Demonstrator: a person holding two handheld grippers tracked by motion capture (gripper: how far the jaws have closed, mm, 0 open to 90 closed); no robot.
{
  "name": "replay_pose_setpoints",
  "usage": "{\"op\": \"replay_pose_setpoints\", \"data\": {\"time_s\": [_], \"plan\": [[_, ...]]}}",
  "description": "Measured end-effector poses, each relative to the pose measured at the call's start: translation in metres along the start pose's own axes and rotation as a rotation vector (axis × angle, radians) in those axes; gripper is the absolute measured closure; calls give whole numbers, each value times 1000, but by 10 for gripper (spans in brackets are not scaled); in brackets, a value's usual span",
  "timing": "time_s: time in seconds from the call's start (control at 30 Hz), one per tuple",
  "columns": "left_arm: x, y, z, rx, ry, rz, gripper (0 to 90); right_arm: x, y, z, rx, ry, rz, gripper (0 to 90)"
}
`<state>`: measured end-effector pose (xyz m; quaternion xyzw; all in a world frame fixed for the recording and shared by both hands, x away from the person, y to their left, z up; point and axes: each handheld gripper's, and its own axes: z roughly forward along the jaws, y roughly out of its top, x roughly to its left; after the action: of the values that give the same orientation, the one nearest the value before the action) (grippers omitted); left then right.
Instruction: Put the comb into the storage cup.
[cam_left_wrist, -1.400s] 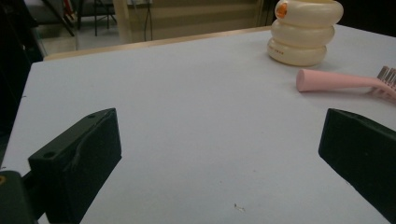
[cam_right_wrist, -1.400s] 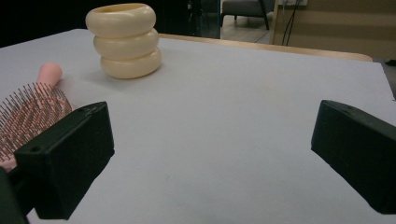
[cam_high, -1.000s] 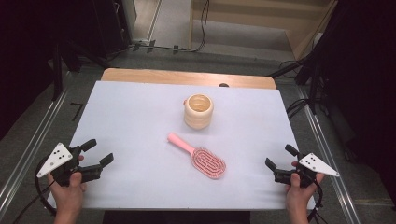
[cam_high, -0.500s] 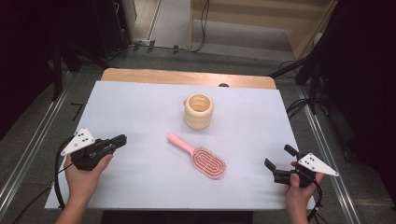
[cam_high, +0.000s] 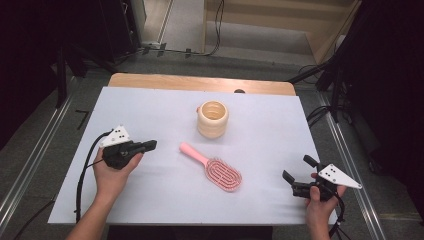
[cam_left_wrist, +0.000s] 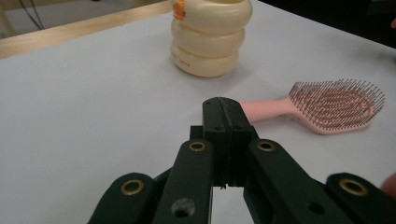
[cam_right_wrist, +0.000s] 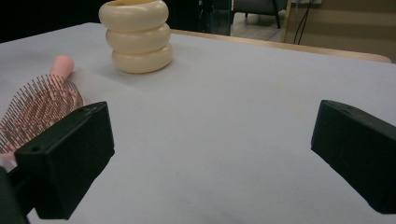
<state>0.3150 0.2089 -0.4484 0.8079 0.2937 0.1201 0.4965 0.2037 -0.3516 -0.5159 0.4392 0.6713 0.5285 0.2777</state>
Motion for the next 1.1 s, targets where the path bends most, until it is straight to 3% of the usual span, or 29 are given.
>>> {"op": "replay_pose_setpoints", "data": {"time_s": [0.27,0.47,0.67,0.8,1.1], "plan": [[-1,13,26,71,-58,8,900,0,0,0,6,5,-3,0],[-2,24,44,109,-74,29,900,2,0,1,13,10,-12,0],[-3,33,63,161,-62,42,900,1,0,2,13,18,-14,0],[-6,40,76,202,-48,74,900,2,0,2,15,20,-19,0],[-4,48,102,274,-70,75,900,3,1,3,19,18,-25,0]]}}
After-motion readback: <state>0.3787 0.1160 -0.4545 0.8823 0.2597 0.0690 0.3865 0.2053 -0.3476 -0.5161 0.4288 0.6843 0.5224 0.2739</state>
